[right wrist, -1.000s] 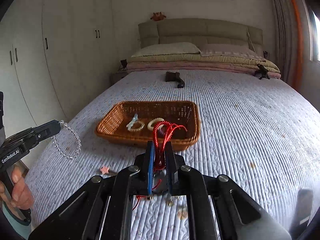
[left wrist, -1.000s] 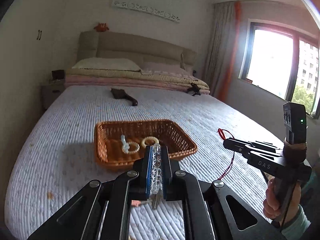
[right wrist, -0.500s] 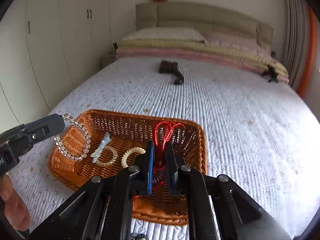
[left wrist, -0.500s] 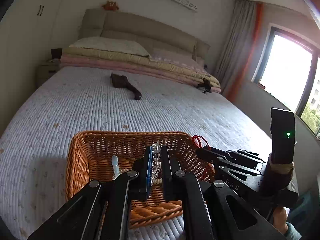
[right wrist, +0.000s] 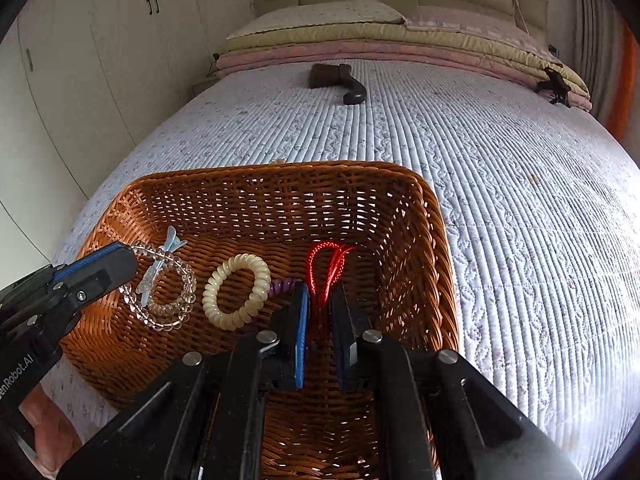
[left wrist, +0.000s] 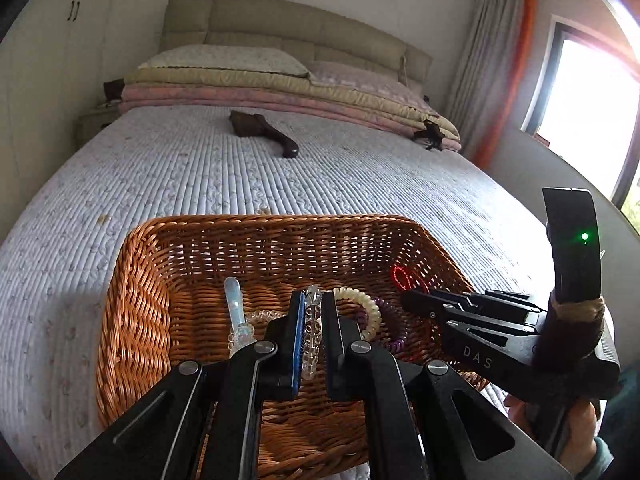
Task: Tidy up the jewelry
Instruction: 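Carry both bracelets into the wicker basket and open both tools, then withdraw both tools from the basket toward the watch and keys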
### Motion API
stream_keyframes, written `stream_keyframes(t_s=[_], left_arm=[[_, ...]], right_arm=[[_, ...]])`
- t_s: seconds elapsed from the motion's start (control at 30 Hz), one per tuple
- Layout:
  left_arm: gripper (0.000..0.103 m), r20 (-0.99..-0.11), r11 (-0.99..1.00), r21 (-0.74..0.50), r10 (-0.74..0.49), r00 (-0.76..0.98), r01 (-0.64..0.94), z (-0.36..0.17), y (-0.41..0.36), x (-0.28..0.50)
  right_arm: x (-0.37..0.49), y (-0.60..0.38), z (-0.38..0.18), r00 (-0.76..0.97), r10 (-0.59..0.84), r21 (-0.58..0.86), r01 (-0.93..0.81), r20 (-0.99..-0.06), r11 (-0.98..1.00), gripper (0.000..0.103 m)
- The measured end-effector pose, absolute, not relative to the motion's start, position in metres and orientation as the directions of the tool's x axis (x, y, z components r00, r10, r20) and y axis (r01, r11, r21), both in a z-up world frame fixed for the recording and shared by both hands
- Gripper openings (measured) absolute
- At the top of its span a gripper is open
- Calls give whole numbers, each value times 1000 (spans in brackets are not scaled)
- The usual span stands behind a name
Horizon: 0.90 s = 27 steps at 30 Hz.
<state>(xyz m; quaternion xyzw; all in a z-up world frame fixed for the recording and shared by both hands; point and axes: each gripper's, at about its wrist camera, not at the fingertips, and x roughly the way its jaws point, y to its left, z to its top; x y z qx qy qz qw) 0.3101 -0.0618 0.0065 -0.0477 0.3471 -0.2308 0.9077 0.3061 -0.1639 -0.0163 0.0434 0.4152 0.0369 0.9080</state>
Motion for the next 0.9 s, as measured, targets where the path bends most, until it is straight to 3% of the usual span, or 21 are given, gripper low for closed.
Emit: stream_keyframes(t_s=[0.1, 0.13, 0.17, 0.23, 0.9], left_arm=[[9, -610, 874, -284, -482, 629, 395, 6, -57, 311], [17, -607, 865, -307, -498, 619, 396, 6, -55, 311], [33, -602, 855, -333, -518, 608, 398, 8, -51, 310], [53, -582, 851, -344, -525, 621, 397, 16, -44, 305], [54, -319, 845, -282, -529, 786, 454, 136, 24, 142]], right_arm=[[306, -164, -15, 649, 123, 124, -44, -751, 991, 15], [306, -165, -13, 651, 124, 126, -44, -749, 991, 21], [305, -165, -11, 656, 124, 127, -43, -744, 991, 35], [299, -166, -5, 672, 127, 131, -46, -730, 990, 47], [138, -157, 110, 867, 109, 53, -95, -486, 994, 47]])
